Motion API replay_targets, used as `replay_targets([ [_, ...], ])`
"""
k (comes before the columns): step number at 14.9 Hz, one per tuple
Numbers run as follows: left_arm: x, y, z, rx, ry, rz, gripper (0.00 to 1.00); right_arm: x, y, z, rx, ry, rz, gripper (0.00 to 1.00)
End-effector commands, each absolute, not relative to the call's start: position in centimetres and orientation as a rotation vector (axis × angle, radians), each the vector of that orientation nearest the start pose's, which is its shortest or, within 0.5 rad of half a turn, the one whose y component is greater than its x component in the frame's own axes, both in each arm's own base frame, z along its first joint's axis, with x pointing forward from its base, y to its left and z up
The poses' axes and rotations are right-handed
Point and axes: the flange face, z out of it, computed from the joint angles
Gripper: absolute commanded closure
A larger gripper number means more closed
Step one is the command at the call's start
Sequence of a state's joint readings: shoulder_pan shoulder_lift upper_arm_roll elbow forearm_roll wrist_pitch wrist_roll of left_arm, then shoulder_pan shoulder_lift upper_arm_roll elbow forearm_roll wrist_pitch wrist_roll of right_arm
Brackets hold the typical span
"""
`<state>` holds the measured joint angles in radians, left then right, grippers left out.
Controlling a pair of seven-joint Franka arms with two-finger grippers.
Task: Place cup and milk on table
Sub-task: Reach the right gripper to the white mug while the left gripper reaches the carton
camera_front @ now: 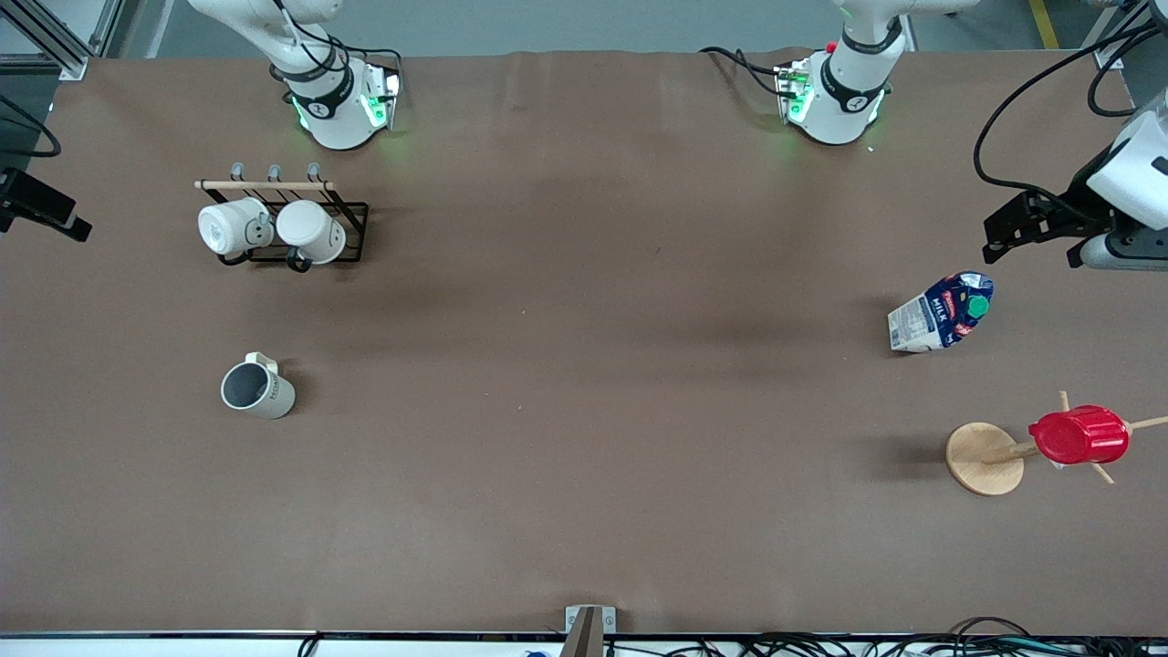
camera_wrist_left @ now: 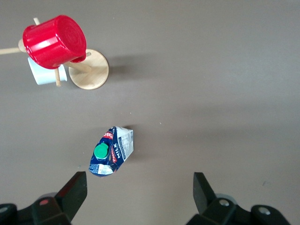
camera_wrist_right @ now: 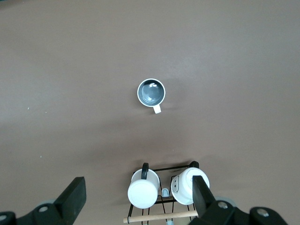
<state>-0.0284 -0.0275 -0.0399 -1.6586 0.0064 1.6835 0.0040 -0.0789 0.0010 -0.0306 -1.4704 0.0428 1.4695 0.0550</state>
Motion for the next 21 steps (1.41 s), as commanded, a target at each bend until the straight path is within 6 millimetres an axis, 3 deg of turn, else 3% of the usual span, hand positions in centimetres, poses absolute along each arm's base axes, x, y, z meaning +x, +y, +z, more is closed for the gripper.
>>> replay_targets([
  [1, 56.2, -2.3, 58.9, -3.150, 0.064, -0.022, 0.00, 53.4, -5.3, 66.4, -3.100, 0.233, 0.001, 0.00],
  [4, 57.5, -0.1, 55.8, -3.151, 0.007, 0.012, 0.00, 53.3, -5.4, 66.3, -3.099, 0.238, 0.015, 0.00],
  [6, 57.4, 1.4, 52.8, -3.149, -0.025, 0.002, 0.00, 53.3, -5.6, 66.2, -3.099, 0.243, 0.015, 0.00],
  [10, 56.9, 3.0, 47.9, -3.147, -0.032, 0.009, 0.00, 55.0, -5.7, 64.0, -3.098, 0.242, 0.041, 0.00],
  [13, 56.0, 4.5, 43.8, -3.147, -0.035, 0.040, 0.00, 58.2, -6.1, 57.9, -3.098, 0.251, 0.075, 0.00],
  [16, 56.0, 5.6, 40.3, -3.144, -0.041, 0.079, 0.00, 60.4, -6.1, 48.0, -3.107, 0.197, 0.029, 0.00],
  [18, 56.1, 6.1, 38.3, -3.142, -0.046, 0.107, 0.00, 60.5, -5.5, 41.5, -3.115, 0.139, -0.024, 0.00],
  [21, 55.3, 6.7, 35.4, -3.140, -0.066, 0.108, 0.00, 61.4, -7.2, 34.2, -3.131, 0.000, -0.077, 0.00],
])
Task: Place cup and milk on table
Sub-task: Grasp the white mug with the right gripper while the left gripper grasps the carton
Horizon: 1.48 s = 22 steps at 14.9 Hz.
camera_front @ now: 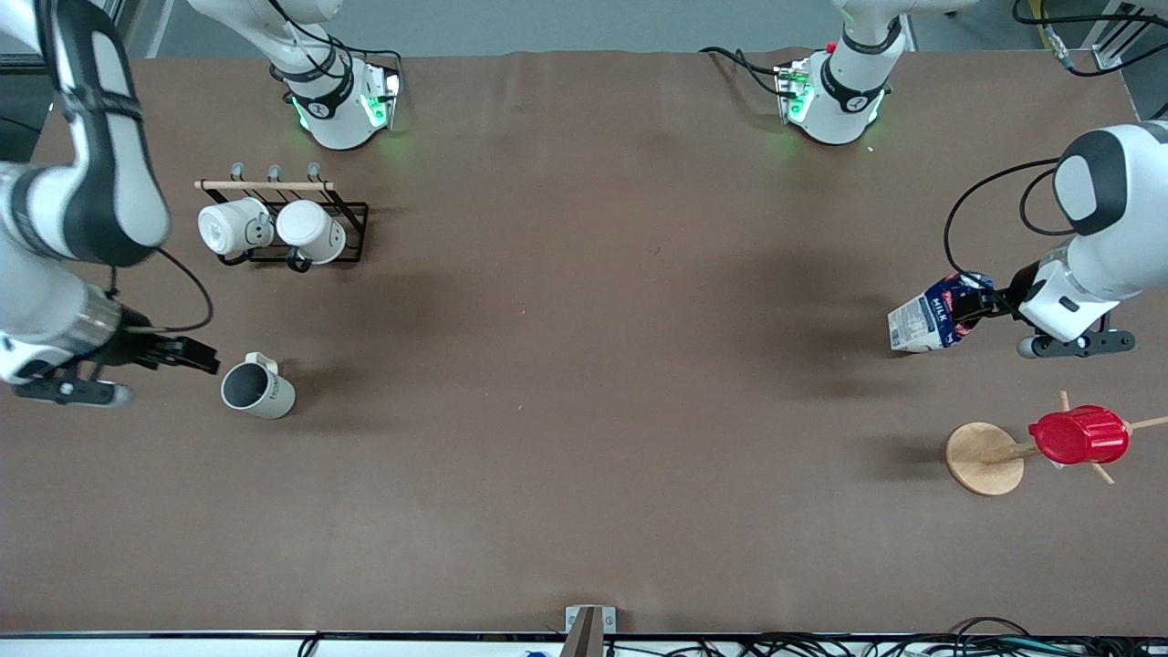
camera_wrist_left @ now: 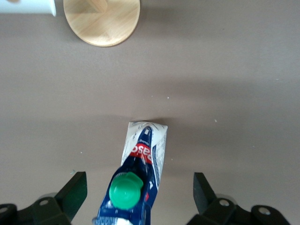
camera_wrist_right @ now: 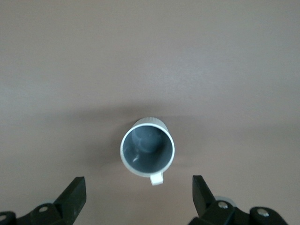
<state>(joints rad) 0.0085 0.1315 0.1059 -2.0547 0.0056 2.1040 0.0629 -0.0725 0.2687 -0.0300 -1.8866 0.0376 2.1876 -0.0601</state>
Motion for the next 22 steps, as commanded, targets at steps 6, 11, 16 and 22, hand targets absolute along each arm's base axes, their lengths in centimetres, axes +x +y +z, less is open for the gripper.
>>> replay_targets([
  [6, 54.3, 7.0, 33.2, -3.139, -0.076, 0.108, 0.00, 60.5, -8.7, 25.2, -3.146, -0.212, -0.166, 0.00],
  [11, 54.3, 7.3, 33.8, -3.140, -0.085, 0.089, 0.55, 59.9, -8.6, 24.0, -3.143, -0.214, -0.128, 0.00],
  [16, 54.4, 7.0, 34.7, -3.140, -0.114, 0.059, 0.91, 59.6, -8.6, 23.1, -3.139, -0.212, -0.085, 0.51],
  [22, 53.9, 6.3, 38.0, -3.145, -0.093, 0.028, 0.96, 61.7, -8.8, 25.9, -3.127, -0.062, -0.075, 1.00],
])
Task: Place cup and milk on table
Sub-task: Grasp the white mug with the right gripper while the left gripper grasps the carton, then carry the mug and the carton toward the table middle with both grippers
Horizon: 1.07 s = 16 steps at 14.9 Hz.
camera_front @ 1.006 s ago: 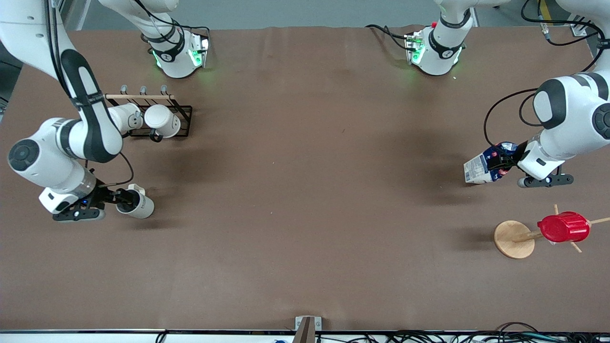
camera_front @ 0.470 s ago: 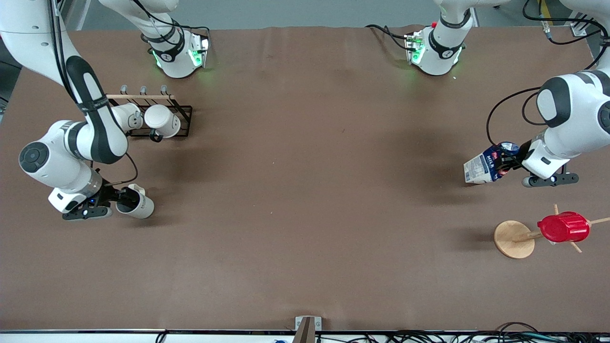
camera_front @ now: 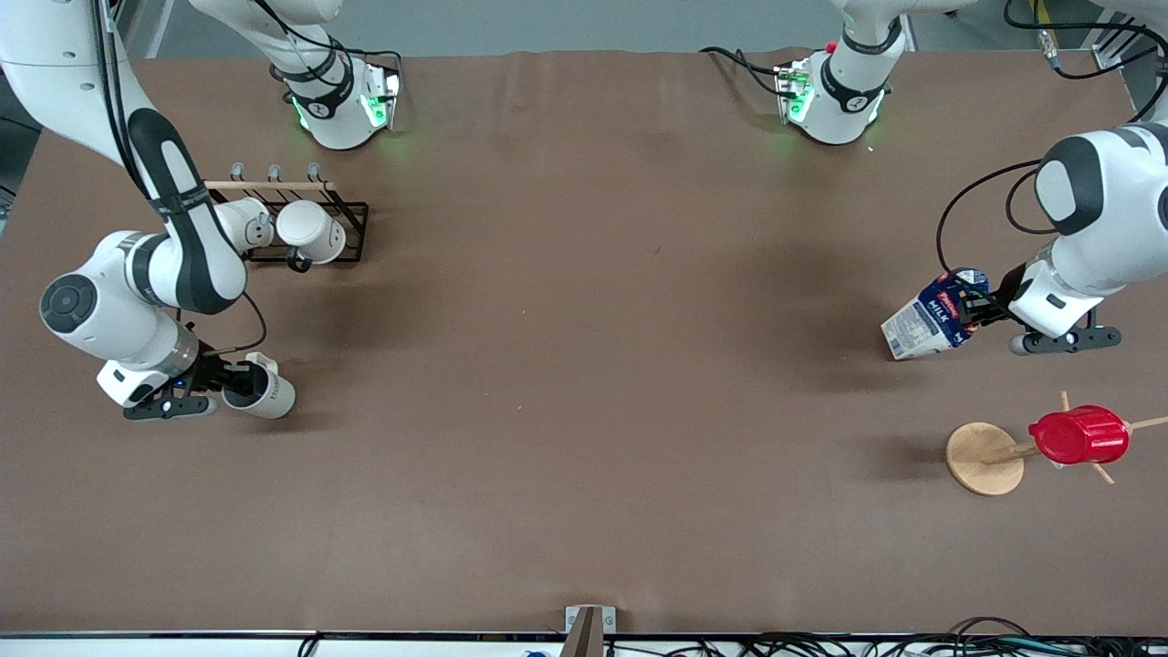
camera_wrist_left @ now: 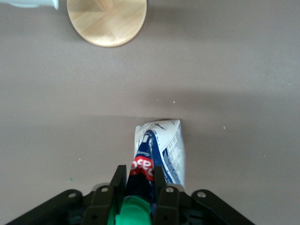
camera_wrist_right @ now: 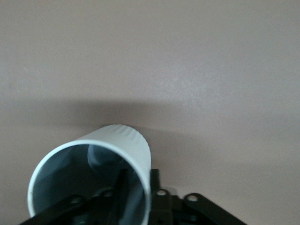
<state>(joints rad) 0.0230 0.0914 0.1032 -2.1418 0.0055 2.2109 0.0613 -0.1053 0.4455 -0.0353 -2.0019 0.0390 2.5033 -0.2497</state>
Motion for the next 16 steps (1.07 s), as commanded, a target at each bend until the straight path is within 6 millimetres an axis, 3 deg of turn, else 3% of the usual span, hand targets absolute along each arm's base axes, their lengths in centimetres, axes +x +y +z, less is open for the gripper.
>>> replay_targets([
  [1, 53.8, 6.0, 38.2, -3.146, -0.083, 0.038, 0.96, 62.4, -8.3, 27.1, -3.120, -0.001, -0.040, 1.00],
  [2, 53.7, 5.8, 38.4, -3.147, -0.078, 0.042, 0.96, 63.2, -7.4, 28.9, -3.111, 0.074, 0.006, 1.00],
  [3, 53.6, 5.6, 38.4, -3.148, -0.073, 0.050, 0.96, 63.8, -5.0, 30.4, -3.106, 0.099, 0.063, 1.00],
  [5, 53.8, 5.2, 38.5, -3.148, -0.059, 0.047, 0.96, 65.3, 2.4, 33.6, -3.102, 0.238, 0.086, 1.00],
  [8, 54.2, 5.1, 39.4, -3.148, -0.031, 0.059, 0.97, 64.5, 14.6, 34.9, -3.095, 0.364, 0.053, 1.00],
  [9, 54.5, 5.0, 39.8, -3.146, -0.022, 0.057, 0.97, 64.0, 18.0, 34.9, -3.090, 0.378, 0.046, 1.00],
  [12, 56.1, 1.2, 40.6, -3.134, 0.096, 0.022, 1.00, 61.4, 27.9, 32.9, -3.083, 0.408, 0.040, 1.00],
  [16, 57.0, -4.8, 41.1, -3.135, 0.243, 0.000, 1.00, 58.4, 37.2, 28.7, -3.077, 0.405, 0.022, 1.00],
])
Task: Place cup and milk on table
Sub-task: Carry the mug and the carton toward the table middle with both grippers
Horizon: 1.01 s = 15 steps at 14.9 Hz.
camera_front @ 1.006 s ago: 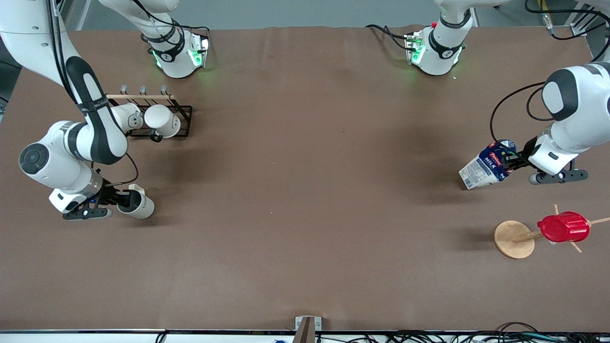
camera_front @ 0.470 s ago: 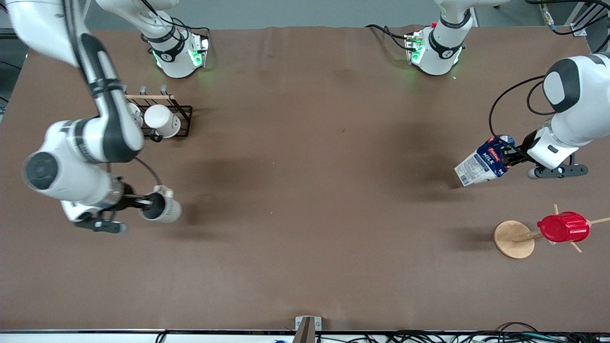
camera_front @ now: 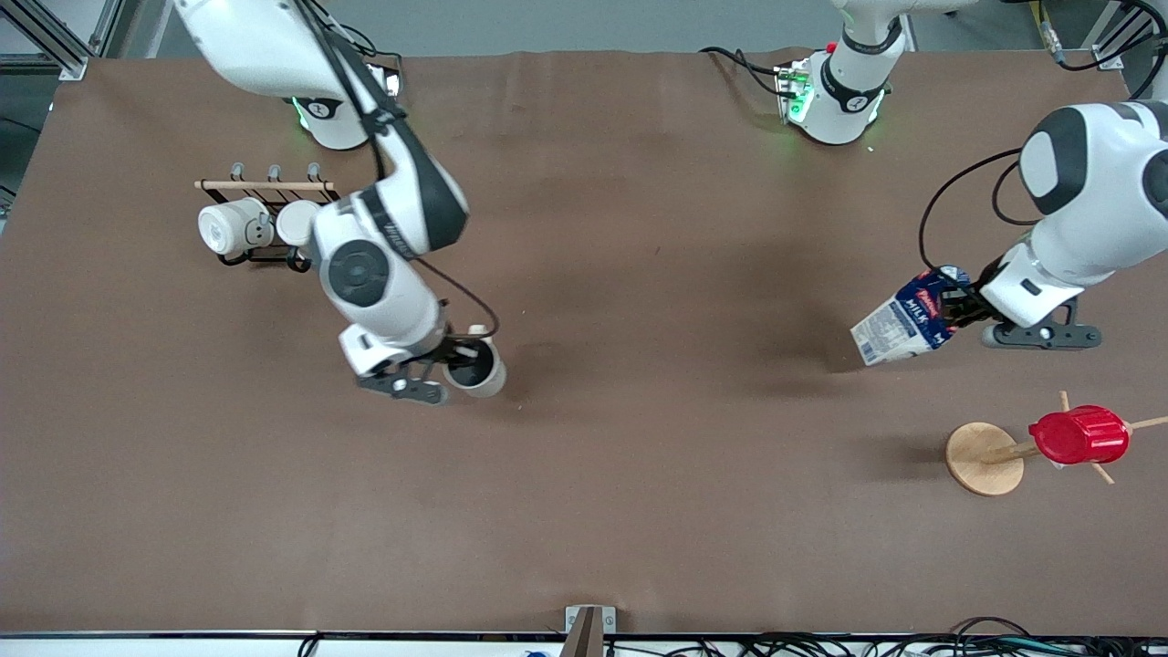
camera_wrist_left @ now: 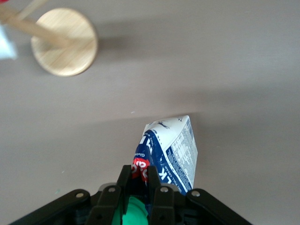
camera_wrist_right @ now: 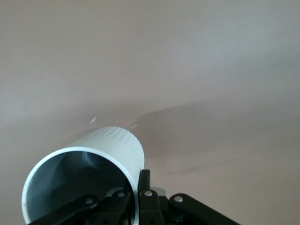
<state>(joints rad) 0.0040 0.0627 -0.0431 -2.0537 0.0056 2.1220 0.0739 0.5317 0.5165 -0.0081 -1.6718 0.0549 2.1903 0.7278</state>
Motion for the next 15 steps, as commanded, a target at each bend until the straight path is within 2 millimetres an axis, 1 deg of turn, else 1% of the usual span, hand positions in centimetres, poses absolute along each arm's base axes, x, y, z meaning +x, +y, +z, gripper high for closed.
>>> replay_targets([
  [1, 57.1, -6.3, 41.2, -3.133, 0.287, -0.006, 1.00, 58.1, 38.4, 27.7, -3.077, 0.412, 0.016, 1.00],
  [2, 57.0, -7.2, 41.2, -3.132, 0.311, 0.001, 1.00, 58.1, 39.3, 27.1, -3.078, 0.412, 0.016, 1.00],
  [3, 57.1, -7.8, 41.4, -3.131, 0.335, 0.011, 1.00, 58.0, 40.2, 26.9, -3.073, 0.418, 0.009, 0.99],
  [4, 57.3, -8.7, 41.5, -3.129, 0.360, 0.056, 1.00, 57.9, 41.0, 26.4, -3.076, 0.425, 0.009, 0.99],
  [6, 57.9, -11.7, 41.2, -3.129, 0.422, 0.135, 1.00, 57.2, 42.3, 25.5, -3.079, 0.400, 0.003, 0.97],
  [7, 58.1, -12.8, 41.3, -3.133, 0.426, 0.133, 1.00, 57.1, 42.8, 25.6, -3.064, 0.391, -0.019, 0.92],
  [8, 58.0, -14.4, 41.0, -3.134, 0.451, 0.140, 1.00, 57.2, 42.8, 25.4, -3.058, 0.412, -0.024, 0.70],
  [10, 58.2, -17.5, 40.9, -3.103, 0.458, 0.121, 1.00, 57.1, 43.0, 25.4, -3.059, 0.435, -0.032, 0.07],
  [11, 58.5, -19.6, 40.8, -3.099, 0.436, 0.108, 1.00, 57.2, 42.8, 25.9, -3.058, 0.436, -0.035, 0.00],
  [12, 58.8, -22.0, 40.1, -3.100, 0.418, 0.106, 1.00, 57.3, 42.6, 26.1, -3.062, 0.438, -0.032, 0.00],
  [13, 58.9, -24.5, 39.5, -3.101, 0.397, 0.100, 1.00, 57.8, 41.8, 26.7, -3.062, 0.450, -0.035, 0.00],
  [14, 59.0, -26.8, 38.9, -3.097, 0.376, 0.088, 1.00, 58.2, 40.7, 28.7, -3.075, 0.461, -0.026, 0.00],
  [15, 58.9, -29.3, 38.4, -3.096, 0.354, 0.083, 1.00, 58.9, 38.8, 31.9, -3.102, 0.467, -0.034, 0.00],
])
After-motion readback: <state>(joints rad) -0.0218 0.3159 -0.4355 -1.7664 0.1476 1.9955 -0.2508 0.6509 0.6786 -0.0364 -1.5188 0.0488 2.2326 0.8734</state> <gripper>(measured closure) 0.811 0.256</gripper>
